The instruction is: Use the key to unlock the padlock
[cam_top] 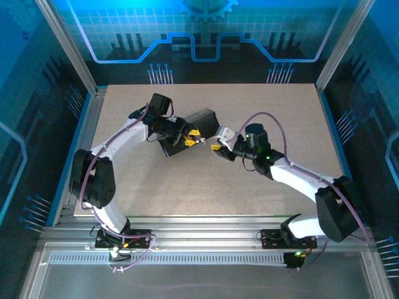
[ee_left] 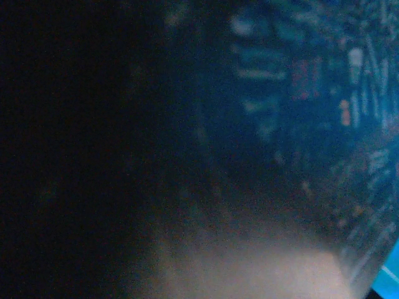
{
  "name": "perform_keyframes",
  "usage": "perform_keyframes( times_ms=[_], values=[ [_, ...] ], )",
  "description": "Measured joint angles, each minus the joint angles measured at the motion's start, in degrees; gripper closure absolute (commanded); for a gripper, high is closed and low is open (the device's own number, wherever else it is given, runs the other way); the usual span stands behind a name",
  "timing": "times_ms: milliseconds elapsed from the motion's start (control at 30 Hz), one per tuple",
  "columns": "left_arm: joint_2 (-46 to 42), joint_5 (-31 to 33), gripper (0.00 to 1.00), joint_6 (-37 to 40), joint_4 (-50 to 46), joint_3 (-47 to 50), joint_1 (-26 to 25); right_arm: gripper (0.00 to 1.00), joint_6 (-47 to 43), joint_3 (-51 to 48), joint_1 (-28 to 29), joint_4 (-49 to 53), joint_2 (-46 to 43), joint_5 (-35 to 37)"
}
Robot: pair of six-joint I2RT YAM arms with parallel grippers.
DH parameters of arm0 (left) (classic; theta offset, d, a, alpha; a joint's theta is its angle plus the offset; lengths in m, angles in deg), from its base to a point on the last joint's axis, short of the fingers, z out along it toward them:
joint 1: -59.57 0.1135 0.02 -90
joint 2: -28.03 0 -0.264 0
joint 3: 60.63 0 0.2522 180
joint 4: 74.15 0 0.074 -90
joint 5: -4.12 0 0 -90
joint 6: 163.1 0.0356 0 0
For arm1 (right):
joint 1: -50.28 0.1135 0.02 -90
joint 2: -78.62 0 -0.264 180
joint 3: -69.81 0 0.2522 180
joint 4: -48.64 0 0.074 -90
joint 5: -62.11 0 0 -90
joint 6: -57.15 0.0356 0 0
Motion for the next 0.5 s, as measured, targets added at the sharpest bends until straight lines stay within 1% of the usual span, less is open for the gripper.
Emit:
perform_keyframes(
  times_ms=[167,300,500],
  values=[
    [1.1,-0.2,1.0,0.8,-1.7,-1.3,-0.3,0.62,-8.3,0.0,4.1,-6.1,1.9,7.4],
    [1.5,-0.6,1.0,1.0,-1.9,-1.6,-0.3,0.63,-12.5,0.0,5.0,-7.8,3.4,10.2],
    [1.8,-0.9,1.0,1.2,-2.3,-2.0,-0.3,0.65,-15.8,0.0,5.0,-8.7,4.2,12.3]
  ],
)
